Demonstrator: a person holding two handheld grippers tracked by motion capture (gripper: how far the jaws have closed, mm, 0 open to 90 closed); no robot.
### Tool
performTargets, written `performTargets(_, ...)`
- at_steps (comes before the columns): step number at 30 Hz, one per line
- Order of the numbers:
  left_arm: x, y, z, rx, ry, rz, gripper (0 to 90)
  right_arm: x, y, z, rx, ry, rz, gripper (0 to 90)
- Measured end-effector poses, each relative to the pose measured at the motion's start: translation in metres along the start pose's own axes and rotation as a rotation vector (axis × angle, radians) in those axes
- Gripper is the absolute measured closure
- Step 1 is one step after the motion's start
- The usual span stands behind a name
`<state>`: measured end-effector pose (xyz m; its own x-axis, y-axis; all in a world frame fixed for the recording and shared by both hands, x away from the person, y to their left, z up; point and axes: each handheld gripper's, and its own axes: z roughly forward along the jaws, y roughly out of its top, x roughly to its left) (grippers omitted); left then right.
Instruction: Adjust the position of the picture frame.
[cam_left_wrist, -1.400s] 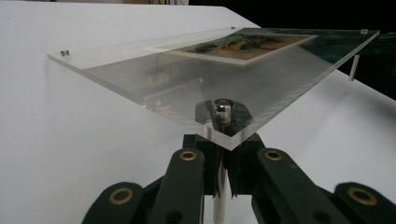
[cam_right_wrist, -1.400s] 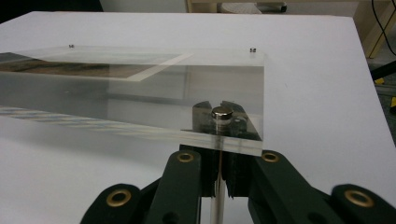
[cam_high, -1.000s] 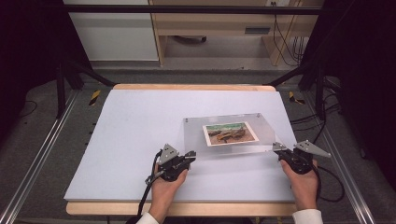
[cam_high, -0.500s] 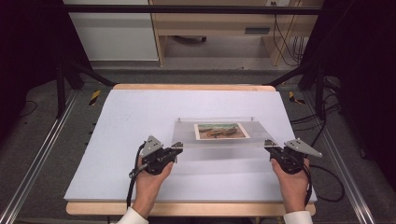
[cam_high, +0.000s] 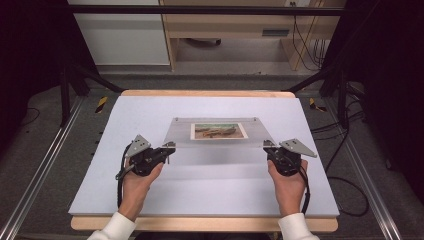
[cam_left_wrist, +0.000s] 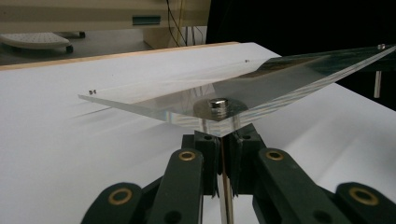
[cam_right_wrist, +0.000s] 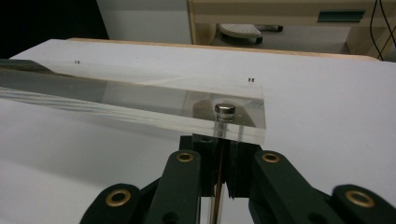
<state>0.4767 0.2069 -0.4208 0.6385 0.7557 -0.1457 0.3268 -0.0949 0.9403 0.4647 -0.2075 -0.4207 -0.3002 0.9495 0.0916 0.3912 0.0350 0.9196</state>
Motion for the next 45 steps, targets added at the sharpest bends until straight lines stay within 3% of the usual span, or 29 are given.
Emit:
performTargets(7, 0.015, 0.0, 0.002, -0.024, -0.012, 0.005, 82.8, 0.01, 0.006, 0.008, -0.009, -0.02, -0.008, 84.4)
performTargets(19, 0.031, -0.004, 0.014, -0.032, -0.015, -0.012, 82.7, 0.011, 0.007, 0.024, 0.003, -0.043, -0.007, 84.4)
performTargets(40, 0.031, -0.013, 0.021, -0.03, -0.001, 0.006, 82.5, 0.009, -0.004, 0.031, 0.005, -0.057, 0.012, 84.5)
performTargets(45, 0.028, -0.017, 0.021, -0.015, 0.021, 0.014, 82.5, 0.009, -0.008, 0.031, 0.01, -0.05, 0.008, 84.5)
